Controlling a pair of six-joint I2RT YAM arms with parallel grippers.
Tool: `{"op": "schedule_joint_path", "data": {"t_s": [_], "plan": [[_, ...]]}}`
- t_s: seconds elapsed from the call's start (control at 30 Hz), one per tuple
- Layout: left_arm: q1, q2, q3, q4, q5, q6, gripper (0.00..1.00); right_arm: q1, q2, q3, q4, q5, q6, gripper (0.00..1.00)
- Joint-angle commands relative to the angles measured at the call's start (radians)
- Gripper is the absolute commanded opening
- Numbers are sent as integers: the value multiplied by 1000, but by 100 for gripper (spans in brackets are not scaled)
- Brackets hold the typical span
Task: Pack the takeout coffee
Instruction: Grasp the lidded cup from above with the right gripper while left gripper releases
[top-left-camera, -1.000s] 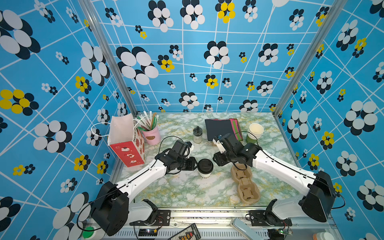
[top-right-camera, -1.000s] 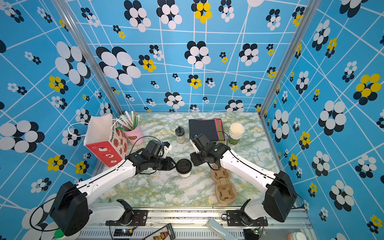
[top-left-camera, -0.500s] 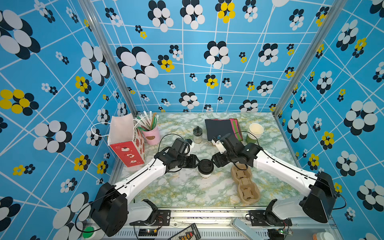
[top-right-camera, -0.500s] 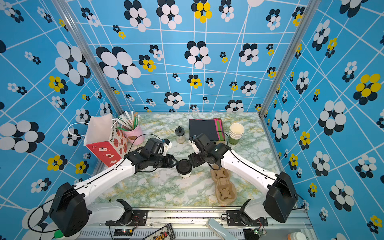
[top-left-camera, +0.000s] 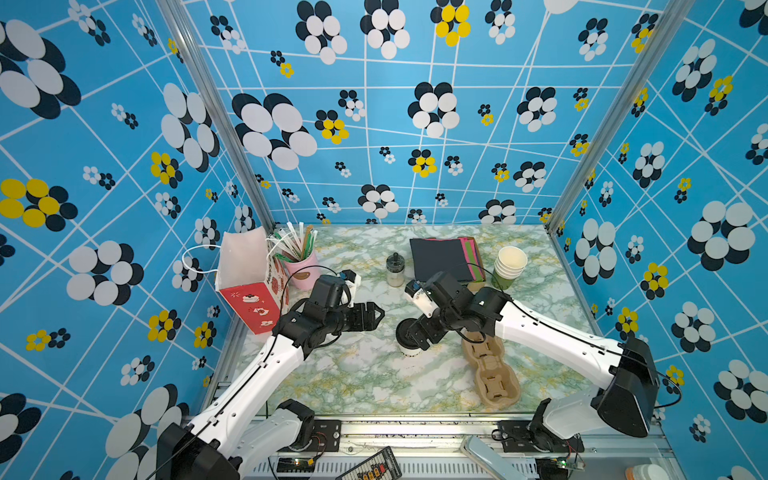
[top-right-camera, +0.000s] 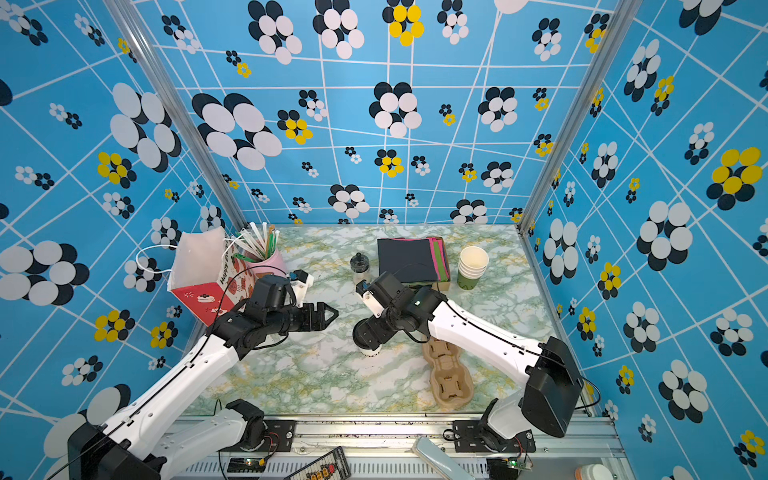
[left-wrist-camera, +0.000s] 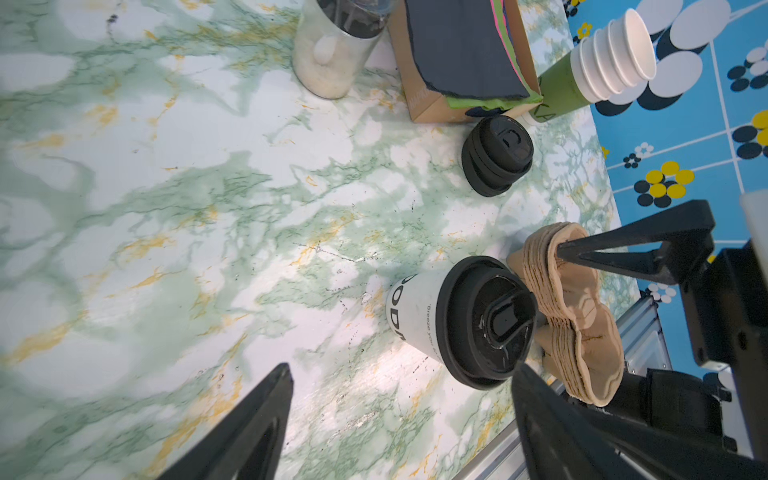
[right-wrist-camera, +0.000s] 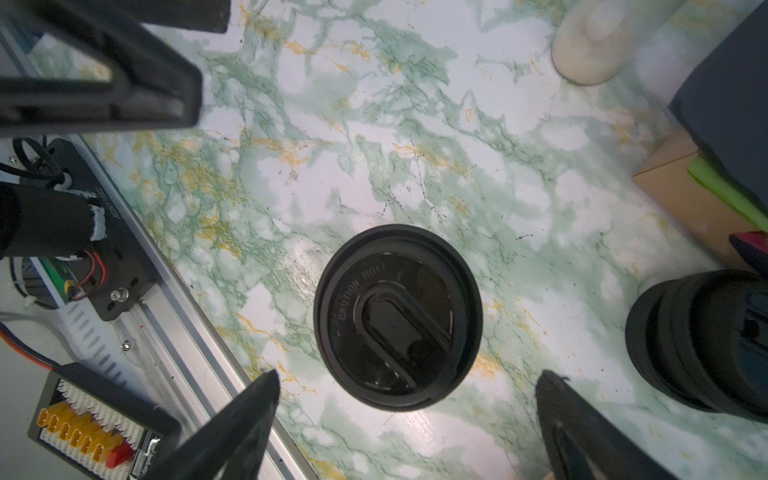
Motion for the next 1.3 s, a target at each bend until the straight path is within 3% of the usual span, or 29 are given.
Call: {"op": "schedule_joint_path", "data": {"t_s": [0.0, 0.1, 0.43, 1.03, 1.27], "plan": [[19, -31, -38, -39, -12, 28, 95, 16, 48, 45, -55, 52, -30, 99], [24, -41, -55, -34, -12, 28, 100, 22, 91, 80, -77, 64, -30, 99], [28, -29, -67, -32, -10, 39, 99, 45, 157, 121, -98, 79, -26, 98], [30, -18, -84, -15, -9, 30, 99, 58, 217, 149, -142, 130, -27, 68], [29, -22, -94, -10, -9, 24, 99, 56, 198, 142, -132, 191, -15, 65]]}}
